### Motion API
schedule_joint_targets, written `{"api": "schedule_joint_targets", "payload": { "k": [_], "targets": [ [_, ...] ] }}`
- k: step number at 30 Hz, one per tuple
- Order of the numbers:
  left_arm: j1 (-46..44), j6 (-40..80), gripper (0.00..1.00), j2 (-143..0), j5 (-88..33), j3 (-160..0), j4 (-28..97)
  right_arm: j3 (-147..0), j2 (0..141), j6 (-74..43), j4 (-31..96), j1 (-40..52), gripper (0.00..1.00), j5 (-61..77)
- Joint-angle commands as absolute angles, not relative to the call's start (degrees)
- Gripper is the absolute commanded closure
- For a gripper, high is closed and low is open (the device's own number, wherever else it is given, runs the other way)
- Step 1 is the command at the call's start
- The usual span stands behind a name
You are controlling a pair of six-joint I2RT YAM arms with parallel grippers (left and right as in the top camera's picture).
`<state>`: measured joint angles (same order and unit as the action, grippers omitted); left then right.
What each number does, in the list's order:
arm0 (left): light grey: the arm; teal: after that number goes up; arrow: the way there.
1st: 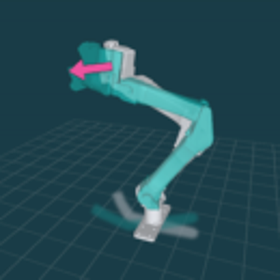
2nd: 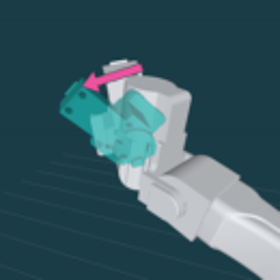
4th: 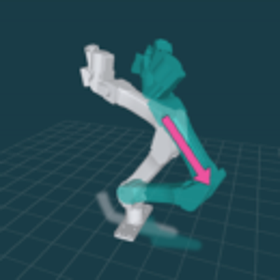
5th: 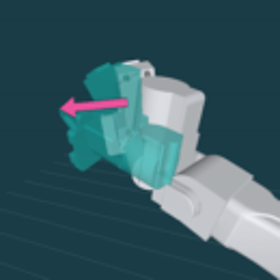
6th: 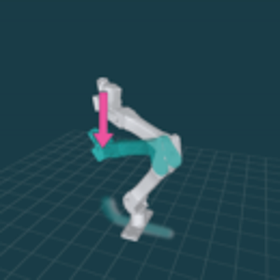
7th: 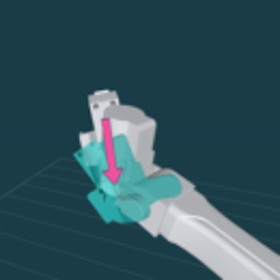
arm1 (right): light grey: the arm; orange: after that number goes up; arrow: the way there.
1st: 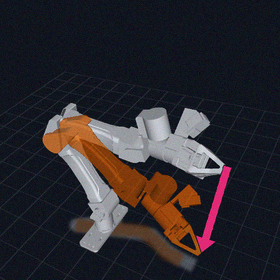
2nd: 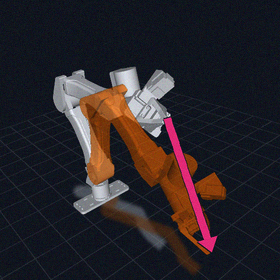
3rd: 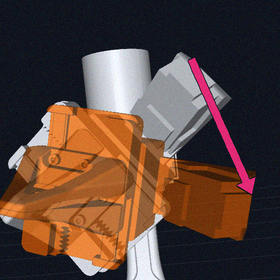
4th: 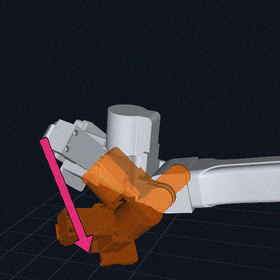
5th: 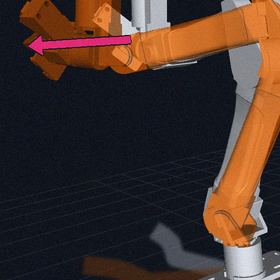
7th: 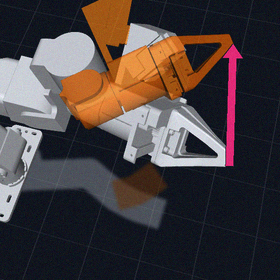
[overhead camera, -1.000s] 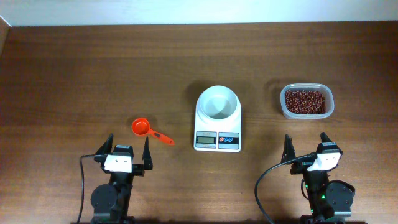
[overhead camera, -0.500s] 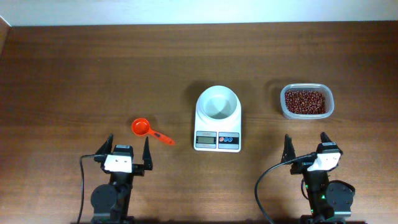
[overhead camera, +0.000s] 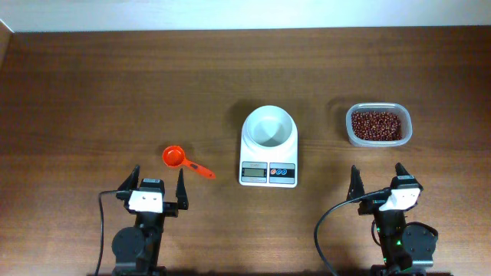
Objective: Scoop and weigh 50g on scale
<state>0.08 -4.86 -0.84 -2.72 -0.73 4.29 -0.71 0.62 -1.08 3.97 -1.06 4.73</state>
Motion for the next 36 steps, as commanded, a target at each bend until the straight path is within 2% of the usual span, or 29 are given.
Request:
{"api": "schedule_joint_targets", "payload": {
  "k": [1,27,36],
  "targets": [
    [-0.16,-4.32,0.01,-0.30,-2.11,-0.47,4.58,-0.32,0.36,-0.82,4.14,-0.71,0.01,4.45],
    [-0.16,-4.34,0.01,-0.30,-0.64,-0.49,3.92,-0.32,0.36,-0.82,4.14,-0.71,0.01,4.45],
    [-0.16,-0.10,0.01,-0.30,-6.42,-2.35,3.66,-0.32,0.36,-0.82,4.14,-0.71,0.01,4.45]
  ]
}}
